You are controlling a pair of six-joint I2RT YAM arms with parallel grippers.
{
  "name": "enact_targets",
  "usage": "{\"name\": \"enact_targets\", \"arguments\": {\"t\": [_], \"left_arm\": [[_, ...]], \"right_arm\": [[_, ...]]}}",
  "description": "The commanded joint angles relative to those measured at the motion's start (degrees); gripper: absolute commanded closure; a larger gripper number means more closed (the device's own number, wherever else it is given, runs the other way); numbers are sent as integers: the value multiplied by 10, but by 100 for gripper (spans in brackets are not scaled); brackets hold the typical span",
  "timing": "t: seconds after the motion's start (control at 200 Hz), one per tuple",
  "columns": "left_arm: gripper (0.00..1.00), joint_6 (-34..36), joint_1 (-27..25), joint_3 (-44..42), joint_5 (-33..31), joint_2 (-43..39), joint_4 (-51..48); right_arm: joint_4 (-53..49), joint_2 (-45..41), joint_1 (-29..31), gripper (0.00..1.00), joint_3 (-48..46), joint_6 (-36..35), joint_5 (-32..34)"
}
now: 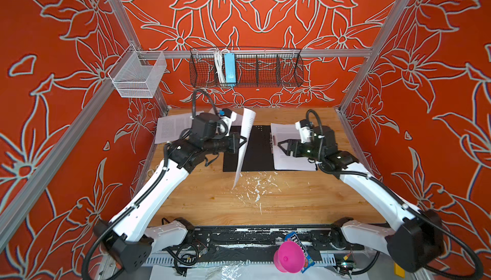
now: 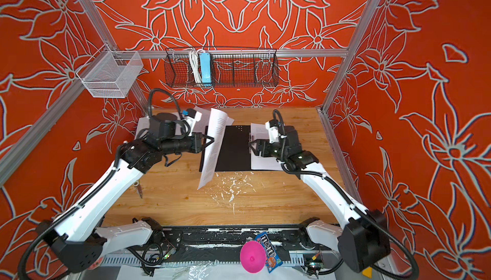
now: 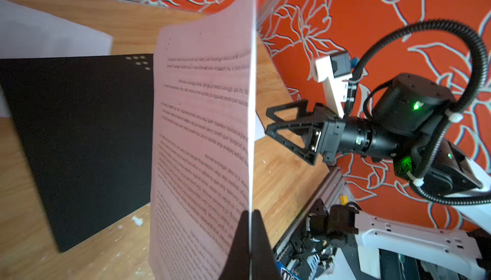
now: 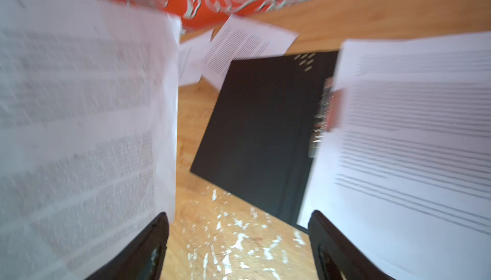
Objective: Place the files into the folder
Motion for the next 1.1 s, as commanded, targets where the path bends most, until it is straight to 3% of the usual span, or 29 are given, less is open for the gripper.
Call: {"name": "enact_targets", "arguments": {"t": [0.0, 0.175, 0.3, 0.42, 0.54, 0.72, 0.946, 1.096], "left_arm": [[100, 41, -53, 71, 17, 58, -16], [100, 110, -117, 207, 67, 171, -121], [100, 153, -119, 271, 35, 238, -202], [100, 197, -91, 290, 32, 285, -243], [100, 254, -43, 295, 73, 335, -264], [100, 437, -31, 334, 36, 426, -281], [100, 597, 2, 369, 12, 503, -266], [100, 676, 3, 315, 23, 486, -197]], "right_arm": [[-97, -38, -32, 13, 24, -12, 35], [-155, -87, -56, 7, 42, -38, 87], [-168, -109, -57, 4, 45, -47, 128], [-166, -126, -57, 3, 38, -48, 135], [-159, -137, -57, 3, 17, -43, 118], [-119, -116, -57, 3, -26, -43, 73], [-15, -72, -43, 2, -71, -78, 25], [179, -81, -23, 2, -159, -170, 41]]}}
